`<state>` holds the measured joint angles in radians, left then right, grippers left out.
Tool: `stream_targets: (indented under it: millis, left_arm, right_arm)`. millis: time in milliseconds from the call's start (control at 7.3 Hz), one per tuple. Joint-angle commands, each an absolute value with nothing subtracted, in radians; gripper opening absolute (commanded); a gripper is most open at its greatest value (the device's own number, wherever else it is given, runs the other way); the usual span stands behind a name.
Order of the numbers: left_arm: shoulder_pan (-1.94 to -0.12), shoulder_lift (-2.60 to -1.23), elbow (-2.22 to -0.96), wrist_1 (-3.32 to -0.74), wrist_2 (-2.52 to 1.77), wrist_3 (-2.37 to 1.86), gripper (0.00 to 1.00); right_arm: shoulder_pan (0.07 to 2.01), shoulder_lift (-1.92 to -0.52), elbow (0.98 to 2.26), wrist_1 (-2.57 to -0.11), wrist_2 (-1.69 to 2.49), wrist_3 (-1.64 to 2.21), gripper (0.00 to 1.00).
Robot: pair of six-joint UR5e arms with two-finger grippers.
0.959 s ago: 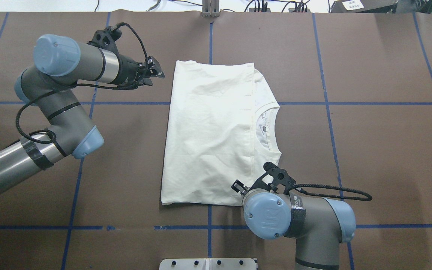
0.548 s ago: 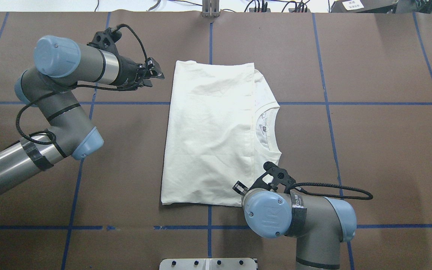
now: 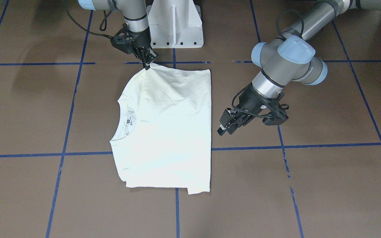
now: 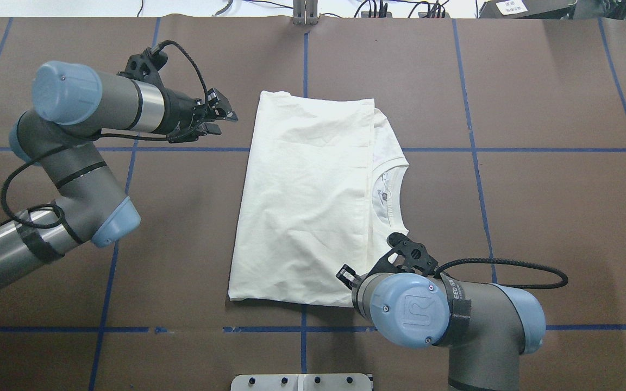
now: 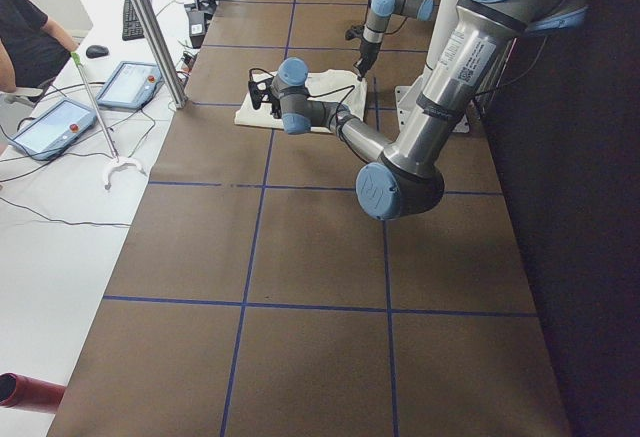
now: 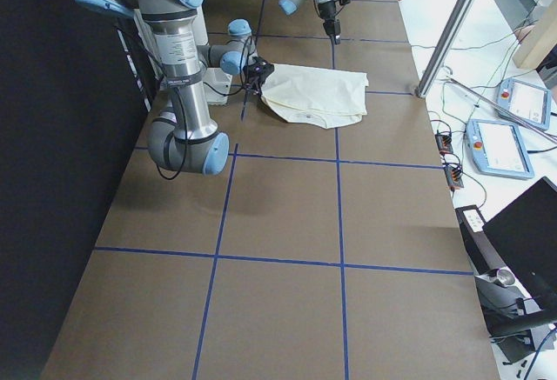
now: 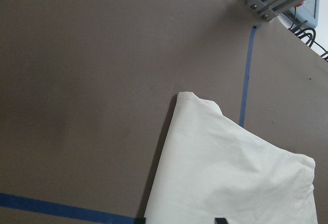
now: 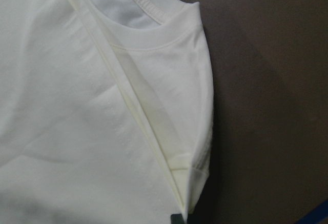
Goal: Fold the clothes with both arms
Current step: 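Move the left gripper to the shirt corner nearest the robot and grasp it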
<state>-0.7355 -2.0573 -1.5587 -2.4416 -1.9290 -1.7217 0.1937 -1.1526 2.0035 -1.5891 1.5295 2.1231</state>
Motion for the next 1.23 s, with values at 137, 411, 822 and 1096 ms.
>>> stream_targets:
  millis: [137, 411, 822, 1096]
  left_arm:
    - [-0.509, -1.861, -1.758, -2.433, -1.873, -1.9, 0.54]
    - [-0.399, -1.861, -1.767, -2.375, -1.818, -1.911, 0.55]
    - [-0.305, -1.861, -1.828, -2.211, -1.741, -1.96, 0.55]
    - [-0.287, -1.865, -1.873, -2.088, -1.74, -1.962, 0.55]
  right_arm:
    - [0.195, -1.18, 2.039, -1.591, 1.537, 2.123, 0.0]
    - [0.193, -1.181, 2.039, -1.591, 1.537, 2.123, 0.0]
    - [0.193, -1.18, 2.037, -1.589, 1.537, 2.123, 0.0]
    - [0.192, -1.178, 2.039, -1.591, 1.537, 2.125, 0.0]
